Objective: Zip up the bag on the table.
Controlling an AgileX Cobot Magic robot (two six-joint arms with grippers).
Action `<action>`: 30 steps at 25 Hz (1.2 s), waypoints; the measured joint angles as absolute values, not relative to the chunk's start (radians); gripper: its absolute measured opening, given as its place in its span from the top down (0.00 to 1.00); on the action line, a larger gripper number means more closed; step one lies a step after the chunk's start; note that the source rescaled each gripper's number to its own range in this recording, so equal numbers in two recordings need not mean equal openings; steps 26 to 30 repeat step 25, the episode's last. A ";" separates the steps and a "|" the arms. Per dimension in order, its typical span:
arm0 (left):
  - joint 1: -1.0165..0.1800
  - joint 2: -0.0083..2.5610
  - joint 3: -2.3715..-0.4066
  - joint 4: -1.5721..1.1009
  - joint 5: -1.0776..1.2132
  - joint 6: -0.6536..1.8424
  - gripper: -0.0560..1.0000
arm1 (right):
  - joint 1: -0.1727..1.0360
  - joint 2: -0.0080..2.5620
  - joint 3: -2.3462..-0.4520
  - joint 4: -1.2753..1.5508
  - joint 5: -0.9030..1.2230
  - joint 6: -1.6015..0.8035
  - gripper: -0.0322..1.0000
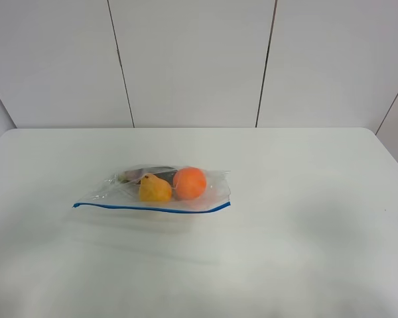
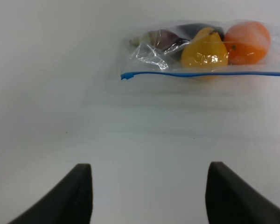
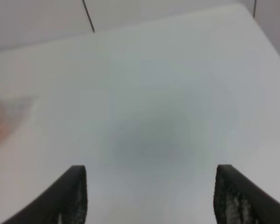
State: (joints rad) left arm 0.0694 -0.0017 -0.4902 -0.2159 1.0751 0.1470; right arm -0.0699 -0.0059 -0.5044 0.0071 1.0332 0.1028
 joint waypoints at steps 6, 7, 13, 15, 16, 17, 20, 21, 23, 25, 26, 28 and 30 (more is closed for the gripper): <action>0.069 -0.002 -0.490 -0.216 1.075 0.147 0.26 | -0.070 -0.006 -0.497 0.007 1.028 0.105 0.02; 0.069 -0.002 -0.490 -0.216 1.075 0.147 0.26 | -0.070 -0.006 -0.497 0.007 1.028 0.105 0.02; 0.069 -0.002 -0.490 -0.216 1.075 0.147 0.26 | -0.070 -0.006 -0.495 0.007 1.028 0.105 0.02; 0.069 -0.002 -0.490 -0.216 1.075 0.147 0.26 | -0.070 -0.006 -0.495 0.007 1.028 0.105 0.02; 0.069 -0.002 -0.490 -0.216 1.075 0.147 0.26 | -0.070 -0.006 -0.495 0.007 1.028 0.105 0.02; 0.069 -0.002 -0.490 -0.216 1.075 0.147 0.26 | -0.070 -0.006 -0.495 0.007 1.028 0.105 0.02; 0.069 -0.002 -0.490 -0.216 1.075 0.147 0.26 | -0.070 -0.006 -0.495 0.007 1.028 0.105 0.02; 0.069 -0.002 -0.490 -0.216 1.075 0.147 0.26 | -0.070 -0.006 -0.495 0.007 1.028 0.105 0.02; 0.069 -0.002 -0.490 -0.216 1.075 0.147 0.26 | -0.070 -0.006 -0.495 0.007 1.028 0.105 0.02; 0.069 -0.002 -0.490 -0.216 1.075 0.147 0.26 | -0.070 -0.006 -0.495 0.007 1.028 0.105 0.02; 0.069 -0.002 -0.490 -0.216 1.075 0.147 0.26 | -0.070 -0.006 -0.495 0.007 1.028 0.105 0.02; 0.069 -0.002 -0.490 -0.216 1.075 0.147 0.26 | -0.070 -0.006 -0.495 0.007 1.028 0.105 0.02; 0.069 -0.002 -0.490 -0.216 1.075 0.147 0.26 | -0.070 -0.006 -0.495 0.007 1.028 0.105 0.02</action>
